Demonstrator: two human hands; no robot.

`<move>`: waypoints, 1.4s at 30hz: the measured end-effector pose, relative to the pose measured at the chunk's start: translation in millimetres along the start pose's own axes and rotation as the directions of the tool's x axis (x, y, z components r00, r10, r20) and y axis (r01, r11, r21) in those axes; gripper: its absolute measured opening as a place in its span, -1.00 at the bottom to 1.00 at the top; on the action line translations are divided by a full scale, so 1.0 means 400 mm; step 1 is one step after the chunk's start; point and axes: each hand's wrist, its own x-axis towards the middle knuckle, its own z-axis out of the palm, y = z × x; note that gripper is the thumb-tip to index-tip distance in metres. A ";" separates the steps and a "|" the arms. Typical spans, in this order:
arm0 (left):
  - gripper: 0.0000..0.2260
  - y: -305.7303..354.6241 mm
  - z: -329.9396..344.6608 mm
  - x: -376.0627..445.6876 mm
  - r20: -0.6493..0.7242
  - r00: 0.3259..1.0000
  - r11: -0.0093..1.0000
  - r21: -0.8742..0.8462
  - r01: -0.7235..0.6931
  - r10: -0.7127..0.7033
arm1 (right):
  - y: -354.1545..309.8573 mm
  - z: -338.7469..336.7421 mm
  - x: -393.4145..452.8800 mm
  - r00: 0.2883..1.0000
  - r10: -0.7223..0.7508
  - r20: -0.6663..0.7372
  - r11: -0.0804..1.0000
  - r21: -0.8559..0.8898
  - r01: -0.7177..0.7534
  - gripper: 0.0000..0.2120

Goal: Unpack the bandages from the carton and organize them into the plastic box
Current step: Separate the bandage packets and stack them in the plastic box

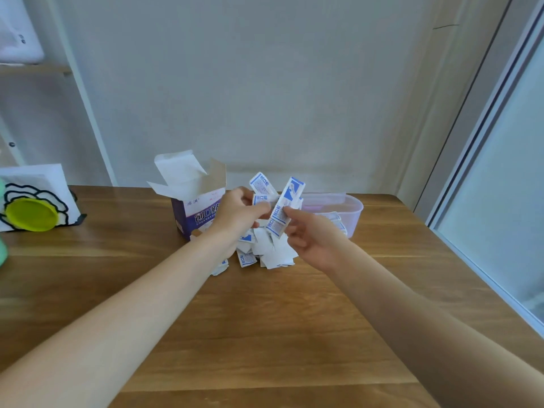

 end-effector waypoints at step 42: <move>-0.88 -0.083 0.020 -0.031 0.190 0.979 0.887 0.461 -0.025 -0.071 | -0.003 -0.122 -0.011 0.876 -0.101 0.471 -0.621 -0.718 0.314 -0.64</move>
